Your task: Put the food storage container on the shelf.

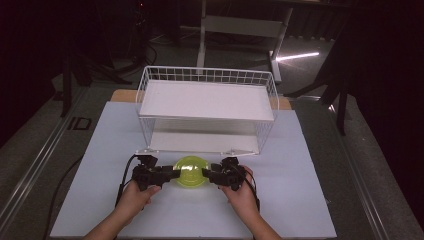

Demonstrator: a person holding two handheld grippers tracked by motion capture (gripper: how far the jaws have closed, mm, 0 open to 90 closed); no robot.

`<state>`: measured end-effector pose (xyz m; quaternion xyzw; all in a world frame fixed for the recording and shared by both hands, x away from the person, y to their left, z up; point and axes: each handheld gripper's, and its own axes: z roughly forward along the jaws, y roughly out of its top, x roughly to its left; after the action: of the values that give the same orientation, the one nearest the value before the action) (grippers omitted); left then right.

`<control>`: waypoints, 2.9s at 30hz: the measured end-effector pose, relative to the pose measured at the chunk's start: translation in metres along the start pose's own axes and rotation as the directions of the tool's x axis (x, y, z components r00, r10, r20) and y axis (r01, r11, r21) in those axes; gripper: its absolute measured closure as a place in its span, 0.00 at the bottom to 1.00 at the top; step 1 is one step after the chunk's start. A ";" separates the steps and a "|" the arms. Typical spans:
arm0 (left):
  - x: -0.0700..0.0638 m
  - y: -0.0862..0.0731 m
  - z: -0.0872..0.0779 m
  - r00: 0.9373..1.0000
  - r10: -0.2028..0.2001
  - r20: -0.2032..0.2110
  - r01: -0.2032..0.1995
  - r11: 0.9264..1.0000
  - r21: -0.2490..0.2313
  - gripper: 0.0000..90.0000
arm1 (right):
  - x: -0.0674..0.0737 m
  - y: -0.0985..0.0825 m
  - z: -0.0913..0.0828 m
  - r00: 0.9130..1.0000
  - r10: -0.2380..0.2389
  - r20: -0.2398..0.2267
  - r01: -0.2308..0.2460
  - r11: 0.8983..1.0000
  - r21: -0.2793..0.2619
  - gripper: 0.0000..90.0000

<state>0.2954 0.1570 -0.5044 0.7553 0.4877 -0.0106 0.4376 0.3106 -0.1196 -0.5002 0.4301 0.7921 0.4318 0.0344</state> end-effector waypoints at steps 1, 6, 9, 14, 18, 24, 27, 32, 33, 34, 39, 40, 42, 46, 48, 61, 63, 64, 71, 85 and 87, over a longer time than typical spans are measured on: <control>-0.001 0.000 0.000 1.000 -0.002 -0.006 0.002 1.000 0.004 0.65 | 0.001 0.001 -0.001 1.000 -0.002 -0.011 0.002 1.000 0.010 0.66; -0.007 -0.002 -0.003 1.000 0.012 -0.004 -0.012 1.000 0.009 0.71 | 0.005 -0.001 -0.004 1.000 -0.009 -0.020 0.010 1.000 0.027 0.70; -0.010 -0.006 -0.005 1.000 0.027 0.003 -0.027 1.000 0.013 0.73 | 0.008 -0.005 -0.007 0.999 -0.007 -0.031 0.008 1.000 0.021 0.73; -0.016 -0.016 -0.009 0.998 0.067 -0.004 -0.067 0.998 0.006 0.75 | 0.016 -0.011 -0.011 0.997 -0.059 -0.043 0.059 0.998 0.002 0.76; -0.020 -0.023 -0.011 0.998 0.070 0.001 -0.070 0.998 -0.009 0.75 | 0.017 -0.013 -0.013 0.997 -0.055 -0.055 0.055 0.998 0.006 0.79; -0.023 -0.023 -0.012 0.998 0.067 -0.017 -0.067 0.998 -0.010 0.78 | 0.018 -0.014 -0.013 0.997 -0.060 -0.054 0.061 0.998 0.017 0.80; -0.025 -0.023 -0.012 0.998 0.062 -0.026 -0.063 0.998 -0.009 0.81 | 0.018 -0.015 -0.014 0.997 -0.045 -0.065 0.046 0.999 0.024 0.82; -0.027 -0.023 -0.013 0.996 0.073 -0.047 -0.073 0.997 0.001 0.86 | 0.017 -0.016 -0.014 0.997 -0.030 -0.069 0.032 0.999 0.024 0.85; -0.029 -0.024 -0.012 0.992 0.096 -0.077 -0.096 0.995 0.011 0.86 | 0.017 -0.016 -0.014 0.998 -0.028 -0.065 0.029 0.999 0.026 0.87; -0.030 -0.024 -0.011 0.992 0.100 -0.079 -0.099 0.995 0.013 0.87 | 0.017 -0.017 -0.013 0.998 -0.032 -0.059 0.034 0.999 0.034 0.88; -0.030 -0.023 -0.014 0.992 0.106 -0.061 -0.107 0.994 -0.011 0.88 | 0.019 -0.016 -0.018 0.998 -0.042 -0.056 0.044 0.999 0.026 0.89; -0.031 -0.021 -0.015 0.992 0.107 -0.060 -0.108 0.994 -0.021 0.88 | 0.019 -0.015 -0.019 0.997 -0.046 -0.059 0.047 0.999 0.021 0.89; -0.034 -0.017 -0.017 0.991 0.116 -0.064 -0.118 0.992 -0.044 0.88 | 0.019 -0.012 -0.022 0.997 -0.050 -0.055 0.051 0.999 0.006 0.89; -0.037 -0.006 -0.020 0.987 0.150 -0.060 -0.155 0.983 -0.099 0.89 | 0.019 -0.004 -0.031 0.998 -0.039 -0.046 0.038 0.999 -0.021 0.89; -0.039 0.001 -0.020 0.983 0.171 -0.065 -0.178 0.976 -0.121 0.89 | 0.017 0.001 -0.037 0.999 -0.033 -0.041 0.031 0.999 -0.044 0.89; -0.036 0.028 0.002 0.974 0.207 -0.095 -0.223 0.955 -0.195 0.89 | -0.005 0.019 -0.040 1.000 0.023 0.008 -0.022 0.996 -0.088 0.89; -0.033 0.029 0.007 0.974 0.205 -0.094 -0.220 0.954 -0.202 0.89 | -0.008 0.020 -0.038 0.999 0.034 0.008 -0.033 0.996 -0.088 0.89; -0.031 0.030 0.010 0.975 0.202 -0.093 -0.217 0.956 -0.199 0.89 | -0.009 0.020 -0.037 0.999 0.035 0.013 -0.033 0.996 -0.086 0.89; -0.020 0.033 0.028 0.977 0.185 -0.104 -0.203 0.956 -0.210 0.88 | -0.022 0.023 -0.024 0.997 0.056 0.045 -0.053 0.996 -0.071 0.89; -0.006 0.037 0.048 0.980 0.166 -0.106 -0.185 0.959 -0.217 0.88 | -0.038 0.028 -0.007 0.994 0.077 0.082 -0.072 0.996 -0.061 0.89; -0.005 0.038 0.049 0.981 0.163 -0.108 -0.183 0.960 -0.214 0.88 | -0.040 0.029 -0.005 0.993 0.078 0.087 -0.072 0.995 -0.063 0.89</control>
<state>0.3415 0.1146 -0.5073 0.7409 0.4370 0.1161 0.4967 0.3528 -0.1438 -0.4887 0.4772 0.7597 0.4368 0.0664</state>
